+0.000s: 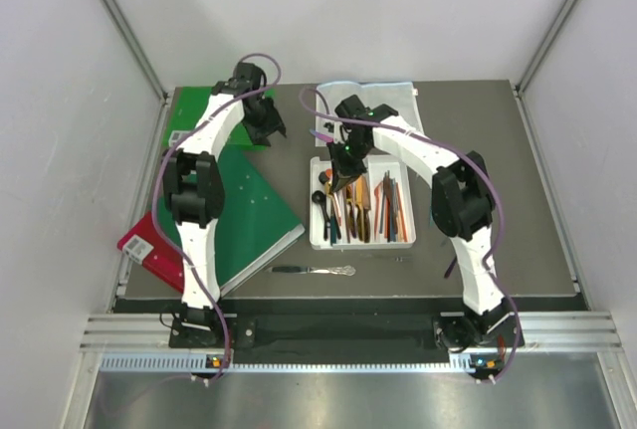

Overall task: Sort the eating utensils into containers
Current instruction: Place the spoon in the storage box.

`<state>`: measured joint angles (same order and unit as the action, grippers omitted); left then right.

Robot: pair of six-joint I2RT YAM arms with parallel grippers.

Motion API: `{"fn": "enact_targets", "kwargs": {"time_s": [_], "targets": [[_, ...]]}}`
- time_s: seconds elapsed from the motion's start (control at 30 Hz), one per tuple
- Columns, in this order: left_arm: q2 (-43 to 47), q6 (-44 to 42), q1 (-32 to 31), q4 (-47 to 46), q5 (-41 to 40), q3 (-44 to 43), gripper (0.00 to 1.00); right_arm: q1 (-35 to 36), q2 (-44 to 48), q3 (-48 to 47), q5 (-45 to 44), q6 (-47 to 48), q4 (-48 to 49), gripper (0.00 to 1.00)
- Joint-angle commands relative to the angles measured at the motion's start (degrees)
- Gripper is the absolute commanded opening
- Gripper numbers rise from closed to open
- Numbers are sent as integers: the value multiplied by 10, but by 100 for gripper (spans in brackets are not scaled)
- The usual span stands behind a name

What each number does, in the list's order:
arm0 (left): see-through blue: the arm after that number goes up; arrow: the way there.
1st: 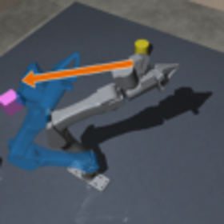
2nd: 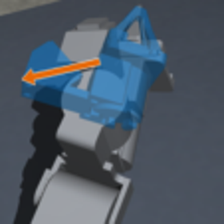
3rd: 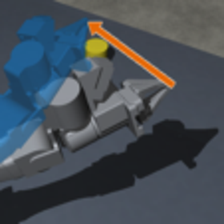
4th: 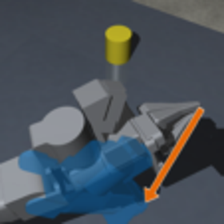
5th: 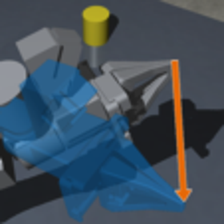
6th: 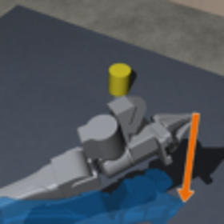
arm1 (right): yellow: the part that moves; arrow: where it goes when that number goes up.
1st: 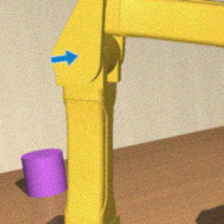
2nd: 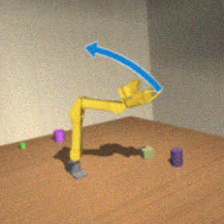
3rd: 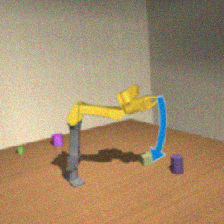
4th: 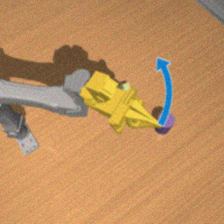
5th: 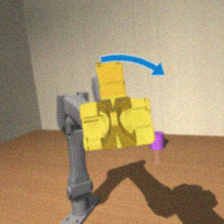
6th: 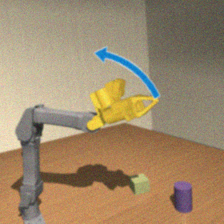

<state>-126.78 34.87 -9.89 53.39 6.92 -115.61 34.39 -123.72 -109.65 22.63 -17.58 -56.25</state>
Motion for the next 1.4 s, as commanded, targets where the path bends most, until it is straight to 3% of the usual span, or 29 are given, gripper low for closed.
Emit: {"fn": "enact_targets", "kwargs": {"time_s": [0.0, 0.2, 0.47, 0.7, 0.93, 1.1, 1.37], "targets": [[-5, -9, 3, -38, 38, -49, 57, 8, -35, -20, 7, 11, 13, 0], [4, -12, 0, -47, 57, -44, 58, 9, -55, -25, 6, 12, 32, 2], [11, -13, 0, -50, 60, -38, 59, 11, -55, -37, 8, 17, 27, 34], [7, -11, -1, -55, 75, -43, 59, -5, 28, -37, 3, 18, 38, 36], [23, -6, -3, -49, 78, 5, 58, -139, 143, 45, -117, -4, 33, 36], [36, -5, -3, -44, 77, 35, 58, -192, 125, 91, -210, 61, -27, 36], [30, -7, -3, -34, 57, 18, 58, -213, 65, 109, -208, 60, -13, 31]]}}
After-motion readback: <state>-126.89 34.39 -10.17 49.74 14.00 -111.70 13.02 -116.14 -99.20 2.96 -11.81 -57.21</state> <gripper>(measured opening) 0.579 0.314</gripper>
